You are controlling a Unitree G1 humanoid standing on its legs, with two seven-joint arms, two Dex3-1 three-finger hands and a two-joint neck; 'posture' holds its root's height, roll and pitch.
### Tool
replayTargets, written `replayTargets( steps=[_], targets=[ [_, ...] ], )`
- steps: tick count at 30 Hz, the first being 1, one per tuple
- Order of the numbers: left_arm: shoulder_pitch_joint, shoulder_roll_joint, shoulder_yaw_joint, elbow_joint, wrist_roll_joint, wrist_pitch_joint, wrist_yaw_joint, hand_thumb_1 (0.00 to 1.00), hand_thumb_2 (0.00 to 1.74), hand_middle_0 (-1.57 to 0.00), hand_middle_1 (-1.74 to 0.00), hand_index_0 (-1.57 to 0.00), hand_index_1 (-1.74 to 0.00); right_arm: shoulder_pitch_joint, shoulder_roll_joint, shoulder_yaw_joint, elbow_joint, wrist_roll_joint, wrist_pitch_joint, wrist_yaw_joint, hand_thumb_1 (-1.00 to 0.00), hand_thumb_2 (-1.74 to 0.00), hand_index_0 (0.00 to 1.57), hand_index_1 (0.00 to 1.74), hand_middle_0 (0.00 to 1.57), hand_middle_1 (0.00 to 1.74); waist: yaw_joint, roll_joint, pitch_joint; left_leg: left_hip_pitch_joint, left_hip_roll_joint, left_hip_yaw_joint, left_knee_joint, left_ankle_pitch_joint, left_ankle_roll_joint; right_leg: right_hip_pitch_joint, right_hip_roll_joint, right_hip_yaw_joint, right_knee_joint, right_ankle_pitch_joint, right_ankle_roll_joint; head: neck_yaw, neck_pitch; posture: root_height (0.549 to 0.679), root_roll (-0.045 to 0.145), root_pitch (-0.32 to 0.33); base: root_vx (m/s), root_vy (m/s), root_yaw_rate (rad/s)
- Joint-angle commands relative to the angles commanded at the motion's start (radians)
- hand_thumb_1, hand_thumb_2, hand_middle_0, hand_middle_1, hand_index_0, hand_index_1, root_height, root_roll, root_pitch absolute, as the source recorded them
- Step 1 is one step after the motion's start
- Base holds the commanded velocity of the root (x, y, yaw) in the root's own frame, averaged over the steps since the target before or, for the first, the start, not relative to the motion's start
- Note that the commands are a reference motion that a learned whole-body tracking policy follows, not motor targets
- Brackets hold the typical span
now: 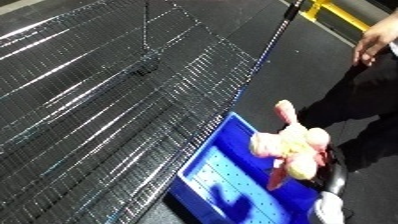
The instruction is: Pick up the object and place it into the box
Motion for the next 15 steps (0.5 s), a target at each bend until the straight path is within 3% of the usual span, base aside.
replayTargets(
  steps=[9, 15],
  targets=[
    [-0.004, -0.001, 0.002, -0.007, 0.002, 0.005, -0.004, 1.00, 1.74, -1.57, -1.74, -1.57, -1.74, -0.003, 0.031, 0.017, -0.040, 0.001, -0.007, 0.001, 0.00, 0.00, 0.00, 0.00, 0.00, 0.00, 0.006, -0.010, 0.000, 0.000, 0.002, -0.002, -0.005, 0.006, -0.0003, 0.001, 0.0021, 0.000, -0.005, 0.005, 0.0004, -0.029, -0.012, 0.646, 0.071, -0.096, -0.004, -0.007, 0.005],
    [-0.006, -0.006, 0.016, -0.015, -0.002, 0.013, -0.007, 1.00, 1.74, -1.57, -1.74, -1.57, -1.74, 0.001, 0.050, 0.067, -0.115, 0.010, -0.012, 0.052, 0.00, 0.00, 0.00, 0.00, 0.00, 0.00, 0.016, -0.020, 0.000, -0.003, 0.003, -0.004, -0.008, 0.012, -0.0004, -0.002, 0.0047, 0.001, -0.005, 0.005, 0.0005, -0.108, -0.034, 0.645, 0.070, -0.096, 0.003, -0.006, 0.002]
  ],
)
